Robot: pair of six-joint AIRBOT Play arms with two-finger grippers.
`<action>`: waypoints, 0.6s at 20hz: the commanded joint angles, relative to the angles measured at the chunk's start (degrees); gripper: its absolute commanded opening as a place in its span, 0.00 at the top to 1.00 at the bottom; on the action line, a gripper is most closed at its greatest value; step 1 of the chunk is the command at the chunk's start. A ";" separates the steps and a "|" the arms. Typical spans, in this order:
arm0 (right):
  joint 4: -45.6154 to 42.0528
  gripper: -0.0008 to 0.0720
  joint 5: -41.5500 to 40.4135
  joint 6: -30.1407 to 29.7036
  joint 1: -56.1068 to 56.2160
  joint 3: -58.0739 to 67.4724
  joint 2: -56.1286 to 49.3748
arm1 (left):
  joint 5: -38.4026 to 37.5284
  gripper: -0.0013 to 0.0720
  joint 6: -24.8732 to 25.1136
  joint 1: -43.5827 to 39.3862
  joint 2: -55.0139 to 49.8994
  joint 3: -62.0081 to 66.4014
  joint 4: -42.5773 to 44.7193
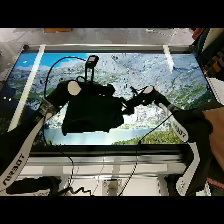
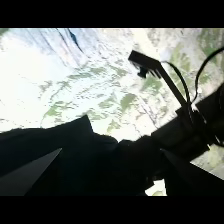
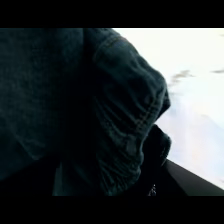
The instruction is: Fold the clothes and pants, and hang the long-sleeved shirts on hangers.
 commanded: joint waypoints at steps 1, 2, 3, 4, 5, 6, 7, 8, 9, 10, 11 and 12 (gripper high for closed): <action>13.84 0.12 -3.50 -7.26 3.87 0.04 -1.03 | -0.02 0.03 3.04 3.85 0.74 0.02 -0.04; 15.93 0.12 -3.48 -7.76 4.55 0.04 -1.03 | -0.02 0.03 3.04 5.42 1.44 0.02 -0.04; 16.33 0.12 -4.04 -7.61 5.40 0.04 -1.03 | -0.02 0.03 3.02 6.82 2.16 0.02 -0.07; 16.09 0.12 -5.16 -7.52 6.47 0.02 -1.03 | -0.02 0.03 3.02 8.17 3.02 0.02 -0.07; 15.91 0.12 -7.52 -6.67 7.93 0.02 -1.03 | -0.02 0.03 3.02 9.35 3.87 0.02 -0.07; 16.02 0.12 -10.43 -6.56 9.38 0.02 -1.03 | -0.02 0.03 3.02 10.25 4.63 0.02 -0.07; 16.02 0.12 -13.73 -6.60 11.04 0.04 -1.03 | -0.04 0.03 3.04 11.02 5.38 0.02 -0.04; 15.45 0.15 -16.57 -6.62 12.52 0.04 -1.03 | -0.04 0.03 3.04 11.52 6.01 0.02 -0.04; 15.13 0.34 -19.06 -6.64 13.88 0.04 -1.01 | -0.07 0.03 3.06 11.87 6.64 0.02 0.00; 15.28 0.77 -21.07 -6.73 14.80 0.11 -0.94 | -0.09 0.03 3.04 12.17 7.30 0.02 -0.02; 15.23 0.95 -22.27 -6.88 15.10 0.59 -0.94 | -0.48 0.03 3.06 12.52 8.07 0.02 0.00; 15.17 0.96 -22.18 -6.88 15.02 1.46 -0.87 | -0.90 0.03 3.06 12.81 9.01 0.02 0.35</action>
